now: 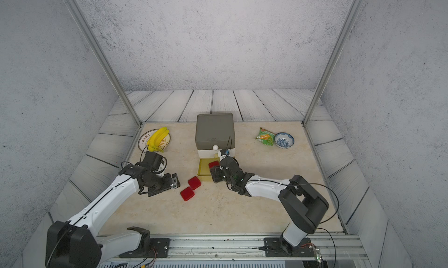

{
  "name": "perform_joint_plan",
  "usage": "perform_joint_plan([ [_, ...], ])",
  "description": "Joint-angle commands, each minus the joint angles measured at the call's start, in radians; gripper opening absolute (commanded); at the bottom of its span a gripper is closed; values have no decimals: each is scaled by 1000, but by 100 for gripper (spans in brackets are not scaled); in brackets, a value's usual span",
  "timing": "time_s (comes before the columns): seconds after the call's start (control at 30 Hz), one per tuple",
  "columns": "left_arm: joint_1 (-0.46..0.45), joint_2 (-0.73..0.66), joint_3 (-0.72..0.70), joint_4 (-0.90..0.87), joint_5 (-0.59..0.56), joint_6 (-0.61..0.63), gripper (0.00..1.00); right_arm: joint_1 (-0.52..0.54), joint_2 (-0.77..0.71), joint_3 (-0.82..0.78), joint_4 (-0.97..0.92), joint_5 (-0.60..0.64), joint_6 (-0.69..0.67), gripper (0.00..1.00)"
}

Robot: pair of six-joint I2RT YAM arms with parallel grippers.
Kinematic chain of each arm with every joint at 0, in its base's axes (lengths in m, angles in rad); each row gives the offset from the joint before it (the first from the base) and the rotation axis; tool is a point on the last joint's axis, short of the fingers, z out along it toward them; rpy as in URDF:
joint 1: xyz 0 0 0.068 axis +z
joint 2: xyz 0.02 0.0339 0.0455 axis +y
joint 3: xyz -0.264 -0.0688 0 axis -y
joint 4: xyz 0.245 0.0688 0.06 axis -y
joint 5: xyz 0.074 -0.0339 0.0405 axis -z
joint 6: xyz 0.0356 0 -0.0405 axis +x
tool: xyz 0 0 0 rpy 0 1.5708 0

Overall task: Place the brooch boxes into the drawer by color
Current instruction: Place the brooch box in the drawer, then pick up the brooch box from the center of the board.

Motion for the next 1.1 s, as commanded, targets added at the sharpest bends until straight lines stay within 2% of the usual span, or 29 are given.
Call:
perform_joint_plan([
  [0.0, -39, 30, -1, 8, -40, -24, 98, 4, -123, -36, -91, -7, -53, 53],
  [0.2, -102, 126, 0, 72, -30, -1, 99, 5, -327, -120, -226, 78, -73, 63],
  [0.4, -145, 216, 47, 88, -33, 29, 100, 2, -452, -201, -273, 161, -54, 67],
  [0.73, -241, 350, 88, 111, -67, 10, 100, 1, -567, -263, -301, 234, -55, 73],
  [1.07, -257, 424, 115, 96, -94, 7, 96, -2, -620, -289, -327, 260, -57, 76],
])
